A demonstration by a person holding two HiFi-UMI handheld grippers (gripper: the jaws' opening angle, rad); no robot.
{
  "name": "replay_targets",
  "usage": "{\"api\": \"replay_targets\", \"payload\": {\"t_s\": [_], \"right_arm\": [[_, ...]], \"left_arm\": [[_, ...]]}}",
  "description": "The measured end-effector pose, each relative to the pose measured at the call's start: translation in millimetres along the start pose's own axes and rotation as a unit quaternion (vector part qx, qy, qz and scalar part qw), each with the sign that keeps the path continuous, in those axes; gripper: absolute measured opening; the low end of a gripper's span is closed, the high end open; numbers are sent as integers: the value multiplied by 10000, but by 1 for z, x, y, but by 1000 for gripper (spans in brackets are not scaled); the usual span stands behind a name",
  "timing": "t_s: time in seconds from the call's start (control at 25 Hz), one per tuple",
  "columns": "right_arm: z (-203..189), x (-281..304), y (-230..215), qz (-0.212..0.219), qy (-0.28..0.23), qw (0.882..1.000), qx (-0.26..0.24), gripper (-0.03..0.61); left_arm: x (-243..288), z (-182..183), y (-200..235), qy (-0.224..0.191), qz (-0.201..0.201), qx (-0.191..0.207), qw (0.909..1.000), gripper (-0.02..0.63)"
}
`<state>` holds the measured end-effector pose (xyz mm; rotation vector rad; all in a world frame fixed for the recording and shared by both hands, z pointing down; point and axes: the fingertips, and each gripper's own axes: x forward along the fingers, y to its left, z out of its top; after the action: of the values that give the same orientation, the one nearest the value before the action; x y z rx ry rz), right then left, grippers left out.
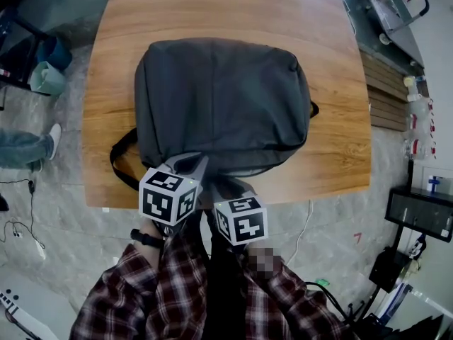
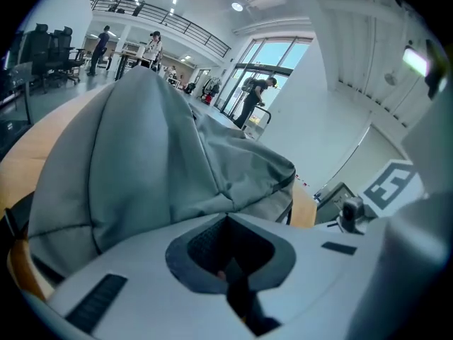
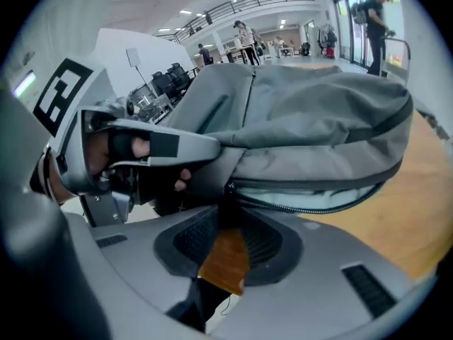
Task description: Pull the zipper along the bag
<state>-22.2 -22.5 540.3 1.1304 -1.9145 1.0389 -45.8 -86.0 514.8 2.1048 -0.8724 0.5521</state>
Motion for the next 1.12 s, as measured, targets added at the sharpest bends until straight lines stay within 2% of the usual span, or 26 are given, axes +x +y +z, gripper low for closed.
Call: {"api": "replay_targets", "payload": {"t_s": [0.16,0.32,0.36,0.4,0.68,0.84,1.04,1.12], "right_arm": [[5,4,-1,187,-100,9998,57,89],[6,6,0,191,53,9997,-124,82],[6,6,1,188,77,9997,-147,62],[5,6,2,192,87,9997,-120,21],[3,13,3,455,326,9979,317,21],[6,12,4,434,330,9985,49,20],[6,6,3,407,221,9989,7,17],[6,4,3,383,254,9989,-115,17]], "left_arm": [[1,1,2,-70,93,162,9998,11],[2,1,4,-36,43,99,9999,11],[2,0,4,-53,52,96,9999,10],[2,0,4,-75,78,111,9999,11],[3,-1,4,-71,107,146,9998,11],[3,0,6,-111,147,191,9996,11],[0,1,4,-442,103,577,9973,11],[0,0,3,-448,104,601,9971,10]]}}
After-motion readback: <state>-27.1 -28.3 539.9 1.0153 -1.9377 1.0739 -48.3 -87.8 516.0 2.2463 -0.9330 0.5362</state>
